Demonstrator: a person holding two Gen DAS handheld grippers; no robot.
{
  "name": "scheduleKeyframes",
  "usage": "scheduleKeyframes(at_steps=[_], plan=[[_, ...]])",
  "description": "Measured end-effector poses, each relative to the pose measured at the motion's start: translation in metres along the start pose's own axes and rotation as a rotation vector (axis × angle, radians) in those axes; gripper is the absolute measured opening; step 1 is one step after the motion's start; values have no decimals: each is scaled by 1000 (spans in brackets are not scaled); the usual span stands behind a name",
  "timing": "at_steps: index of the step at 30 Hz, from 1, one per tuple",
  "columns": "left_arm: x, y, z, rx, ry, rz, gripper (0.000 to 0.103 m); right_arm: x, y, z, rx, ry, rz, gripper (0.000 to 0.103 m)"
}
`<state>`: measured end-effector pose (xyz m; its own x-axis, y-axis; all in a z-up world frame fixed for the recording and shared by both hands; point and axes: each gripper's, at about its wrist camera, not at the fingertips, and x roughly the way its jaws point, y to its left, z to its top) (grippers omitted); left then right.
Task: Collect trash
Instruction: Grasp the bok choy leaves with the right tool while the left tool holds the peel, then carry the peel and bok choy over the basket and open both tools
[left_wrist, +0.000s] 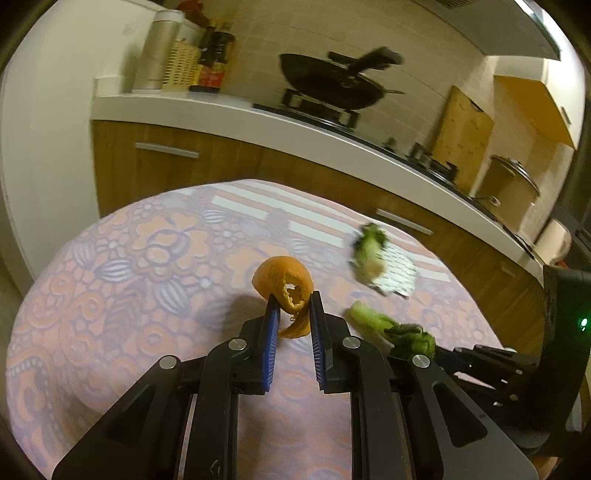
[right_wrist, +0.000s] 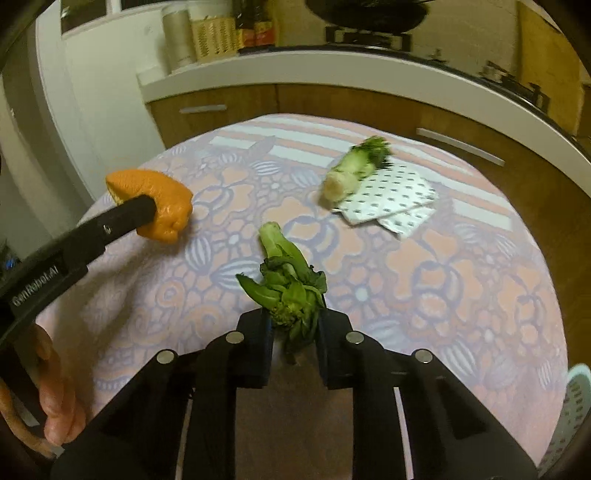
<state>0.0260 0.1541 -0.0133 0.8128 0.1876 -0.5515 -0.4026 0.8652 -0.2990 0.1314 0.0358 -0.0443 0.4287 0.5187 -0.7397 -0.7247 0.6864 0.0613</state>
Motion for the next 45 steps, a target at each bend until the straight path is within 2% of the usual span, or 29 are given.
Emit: scheduleKeyframes(at_steps=[8,15,18,24,29,32,34,37,45], plan=[[-19,-58,-8,107,-16,-91,15,-64,-35,-23,88,-95,-80,16],[-29,-115,-14,174,-8,-188,15,-124,-92,-57,240,-170,-162,16],[-35,-148,-19,242,-36,-200,15,-146,-116,-70,300,-196,-193,16],[-40,-207,-28,306,-25,-308,15,-190,-164,-104,431,-249,-273,16],[-34,-258,-45,366,29,-406,15,-217,-200,-135,528,-272,-317,16],[-23,-283,-53,392,128,-541,15,-229,-223,-157,608,-288,-311,16],[-18,-299,-62,414,161,-584,15,-234,-233,-169,647,-294,-301,16],[-8,-315,-71,433,192,-612,15,-237,-242,-178,662,-276,-372,16],[28,-345,-97,441,296,-636,15,-230,-273,-208,760,-234,-413,16]])
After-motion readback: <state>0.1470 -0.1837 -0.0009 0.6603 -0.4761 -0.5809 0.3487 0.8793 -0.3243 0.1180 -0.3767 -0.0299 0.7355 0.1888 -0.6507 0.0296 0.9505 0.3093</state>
